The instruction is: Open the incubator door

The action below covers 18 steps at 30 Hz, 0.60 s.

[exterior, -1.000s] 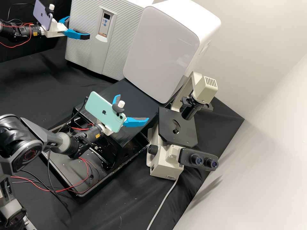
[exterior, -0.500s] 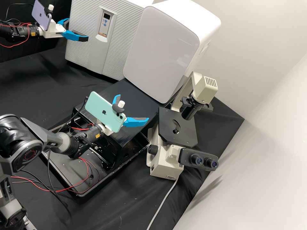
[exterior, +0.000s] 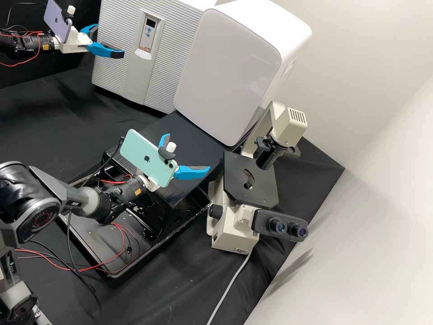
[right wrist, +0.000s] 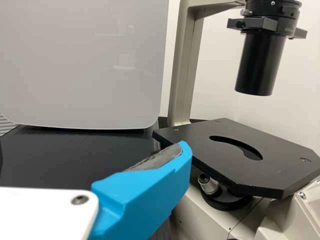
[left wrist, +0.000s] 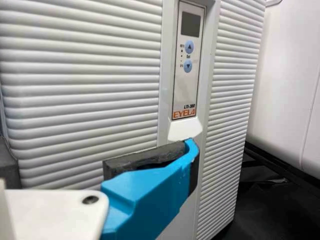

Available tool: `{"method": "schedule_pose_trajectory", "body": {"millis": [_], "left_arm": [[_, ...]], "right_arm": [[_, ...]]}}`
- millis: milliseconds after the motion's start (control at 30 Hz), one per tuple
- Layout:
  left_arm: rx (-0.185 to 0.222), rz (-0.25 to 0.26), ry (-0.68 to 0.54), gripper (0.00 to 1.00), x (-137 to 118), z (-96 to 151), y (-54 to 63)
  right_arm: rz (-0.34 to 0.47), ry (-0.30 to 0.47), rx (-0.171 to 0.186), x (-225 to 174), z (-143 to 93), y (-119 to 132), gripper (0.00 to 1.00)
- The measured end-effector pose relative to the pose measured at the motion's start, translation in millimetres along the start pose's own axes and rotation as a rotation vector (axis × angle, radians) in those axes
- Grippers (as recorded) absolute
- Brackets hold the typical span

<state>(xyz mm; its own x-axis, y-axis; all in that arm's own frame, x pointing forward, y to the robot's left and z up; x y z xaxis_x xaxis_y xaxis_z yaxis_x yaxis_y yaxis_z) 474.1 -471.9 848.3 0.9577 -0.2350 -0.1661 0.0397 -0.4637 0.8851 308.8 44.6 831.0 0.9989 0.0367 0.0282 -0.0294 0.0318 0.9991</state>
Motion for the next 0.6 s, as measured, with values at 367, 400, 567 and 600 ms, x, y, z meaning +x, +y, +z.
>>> {"method": "schedule_pose_trajectory", "body": {"millis": [367, 400, 567, 600], "left_arm": [[-0.021, 0.009, 0.018, 0.0, -0.4, -1.2, 1.7], [-0.023, 0.009, 0.023, 0.0, -0.6, -1.4, 2.2], [-0.042, 0.018, 0.035, 0.0, -0.8, -2.5, 2.7], [-0.047, 0.018, 0.038, 0.0, -1.2, -2.9, 1.9]], "right_arm": [[0.0, 0.0, 0.0, 0.0, 0.0, 0.0, 1.0], [0.0, 0.0, 0.0, 0.0, 0.0, 0.0, 1.0], [0.0, 0.0, 0.0, 0.0, 0.0, 0.0, 1.0], [0.0, 0.0, 0.0, 0.0, 0.0, 0.0, 1.0]]}}
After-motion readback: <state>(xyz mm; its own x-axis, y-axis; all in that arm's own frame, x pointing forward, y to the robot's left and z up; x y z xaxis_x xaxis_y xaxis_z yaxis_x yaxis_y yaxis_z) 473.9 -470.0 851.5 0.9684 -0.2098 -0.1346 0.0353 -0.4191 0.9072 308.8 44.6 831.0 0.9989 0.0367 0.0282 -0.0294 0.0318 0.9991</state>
